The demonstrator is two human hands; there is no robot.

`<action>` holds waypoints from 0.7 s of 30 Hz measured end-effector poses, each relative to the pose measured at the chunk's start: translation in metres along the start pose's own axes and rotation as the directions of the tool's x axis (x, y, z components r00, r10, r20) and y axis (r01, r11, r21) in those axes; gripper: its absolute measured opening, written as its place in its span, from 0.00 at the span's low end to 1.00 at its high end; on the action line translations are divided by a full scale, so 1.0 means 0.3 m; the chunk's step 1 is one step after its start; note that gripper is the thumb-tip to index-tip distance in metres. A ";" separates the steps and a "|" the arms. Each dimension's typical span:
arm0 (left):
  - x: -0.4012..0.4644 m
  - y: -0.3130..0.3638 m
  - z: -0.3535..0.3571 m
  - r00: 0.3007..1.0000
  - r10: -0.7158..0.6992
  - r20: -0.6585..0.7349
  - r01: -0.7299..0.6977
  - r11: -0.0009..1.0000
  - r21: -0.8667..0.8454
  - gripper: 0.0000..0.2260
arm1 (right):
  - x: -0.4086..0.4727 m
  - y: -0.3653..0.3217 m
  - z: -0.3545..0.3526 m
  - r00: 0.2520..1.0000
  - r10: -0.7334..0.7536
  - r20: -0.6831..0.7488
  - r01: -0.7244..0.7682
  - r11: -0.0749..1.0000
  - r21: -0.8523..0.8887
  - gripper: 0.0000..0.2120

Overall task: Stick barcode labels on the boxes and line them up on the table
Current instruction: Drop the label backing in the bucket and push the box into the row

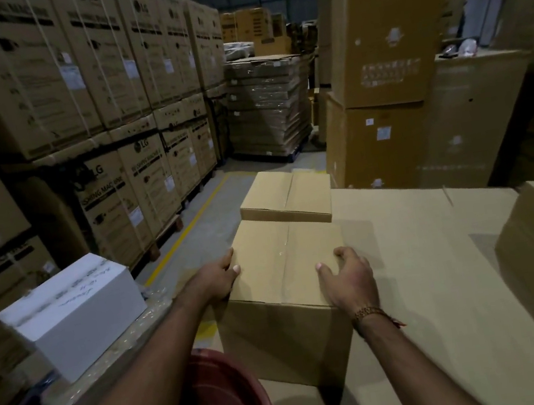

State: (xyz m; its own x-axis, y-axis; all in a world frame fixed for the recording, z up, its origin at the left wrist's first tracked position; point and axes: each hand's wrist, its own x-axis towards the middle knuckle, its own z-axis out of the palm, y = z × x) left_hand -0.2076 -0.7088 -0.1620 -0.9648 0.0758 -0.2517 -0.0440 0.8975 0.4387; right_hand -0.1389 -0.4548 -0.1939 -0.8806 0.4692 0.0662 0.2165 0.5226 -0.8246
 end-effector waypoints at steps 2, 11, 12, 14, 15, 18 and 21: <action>0.034 -0.015 -0.001 1.000 0.007 -0.013 -0.007 1.000 -0.016 0.27 | 0.016 -0.010 0.020 1.000 -0.002 -0.008 0.002 1.000 0.000 0.25; 0.110 -0.039 0.005 0.999 -0.015 -0.048 0.010 0.995 -0.096 0.25 | 0.065 -0.037 0.092 0.998 0.008 -0.057 -0.008 1.000 0.008 0.25; 0.117 -0.040 -0.004 1.000 -0.005 -0.025 0.003 0.996 -0.093 0.25 | 0.068 -0.037 0.094 0.998 0.013 -0.063 -0.013 1.000 0.011 0.25; 0.122 -0.036 -0.019 1.000 0.009 0.002 -0.009 0.997 -0.083 0.26 | 0.069 -0.038 0.099 0.997 0.023 -0.073 -0.021 1.000 0.018 0.24; 0.124 -0.035 -0.022 1.000 0.015 0.002 -0.015 0.996 -0.083 0.26 | 0.069 -0.039 0.100 0.996 0.026 -0.079 -0.025 0.999 0.021 0.24; 0.129 -0.043 -0.021 0.999 0.032 -0.019 -0.034 0.995 -0.093 0.25 | 0.066 -0.046 0.108 0.995 0.039 -0.096 -0.036 0.999 0.029 0.24; 0.130 -0.053 -0.013 0.998 0.044 -0.036 -0.047 0.994 -0.098 0.25 | 0.070 -0.049 0.114 0.995 0.035 -0.095 -0.034 0.999 0.019 0.24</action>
State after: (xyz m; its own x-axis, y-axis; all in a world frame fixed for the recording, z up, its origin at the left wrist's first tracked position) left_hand -0.2456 -0.7218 -0.1755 -0.9746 0.0992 -0.2009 -0.0237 0.8460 0.5327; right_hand -0.1751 -0.4768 -0.1995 -0.8284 0.5529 0.0901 0.2379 0.4929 -0.8369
